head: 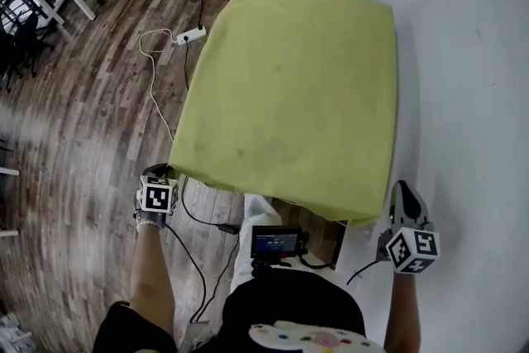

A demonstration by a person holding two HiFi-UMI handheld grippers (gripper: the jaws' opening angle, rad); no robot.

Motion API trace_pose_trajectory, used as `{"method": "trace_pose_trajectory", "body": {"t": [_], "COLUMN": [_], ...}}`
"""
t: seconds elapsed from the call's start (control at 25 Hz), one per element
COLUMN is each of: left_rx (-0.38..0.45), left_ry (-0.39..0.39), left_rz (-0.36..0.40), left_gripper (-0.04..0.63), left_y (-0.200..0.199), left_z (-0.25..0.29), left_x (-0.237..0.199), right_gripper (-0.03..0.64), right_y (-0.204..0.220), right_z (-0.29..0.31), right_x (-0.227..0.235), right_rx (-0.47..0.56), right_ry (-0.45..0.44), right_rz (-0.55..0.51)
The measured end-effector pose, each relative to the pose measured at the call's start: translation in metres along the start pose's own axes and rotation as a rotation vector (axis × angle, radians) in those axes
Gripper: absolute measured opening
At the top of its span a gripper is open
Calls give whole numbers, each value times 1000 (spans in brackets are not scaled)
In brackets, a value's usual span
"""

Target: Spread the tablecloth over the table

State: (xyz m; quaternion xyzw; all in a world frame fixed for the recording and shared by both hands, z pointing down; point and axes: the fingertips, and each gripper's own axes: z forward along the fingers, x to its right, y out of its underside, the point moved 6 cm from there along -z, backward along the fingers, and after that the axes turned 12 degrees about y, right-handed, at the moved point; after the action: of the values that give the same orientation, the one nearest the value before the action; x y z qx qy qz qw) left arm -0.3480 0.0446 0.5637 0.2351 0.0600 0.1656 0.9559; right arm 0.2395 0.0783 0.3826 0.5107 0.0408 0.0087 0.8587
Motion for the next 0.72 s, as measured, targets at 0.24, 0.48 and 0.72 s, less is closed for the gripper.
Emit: {"method": "trace_pose_trajectory", "body": {"t": [0.24, 0.48, 0.72], "left_rx": [116, 138, 168], "left_ry": [-66, -214, -259], "left_rz": [-297, -489, -595], "left_gripper": [18, 18, 100], "left_y": [14, 25, 28], "left_z": [-30, -40, -52], "left_x": [-38, -70, -76], "right_gripper": [41, 41, 41], "right_y": [-8, -2, -4], "right_z": [1, 7, 4], "right_x": [1, -4, -1], "right_rx": [6, 13, 20], "right_ry": [-2, -17, -17], "right_rz": [18, 20, 31]}}
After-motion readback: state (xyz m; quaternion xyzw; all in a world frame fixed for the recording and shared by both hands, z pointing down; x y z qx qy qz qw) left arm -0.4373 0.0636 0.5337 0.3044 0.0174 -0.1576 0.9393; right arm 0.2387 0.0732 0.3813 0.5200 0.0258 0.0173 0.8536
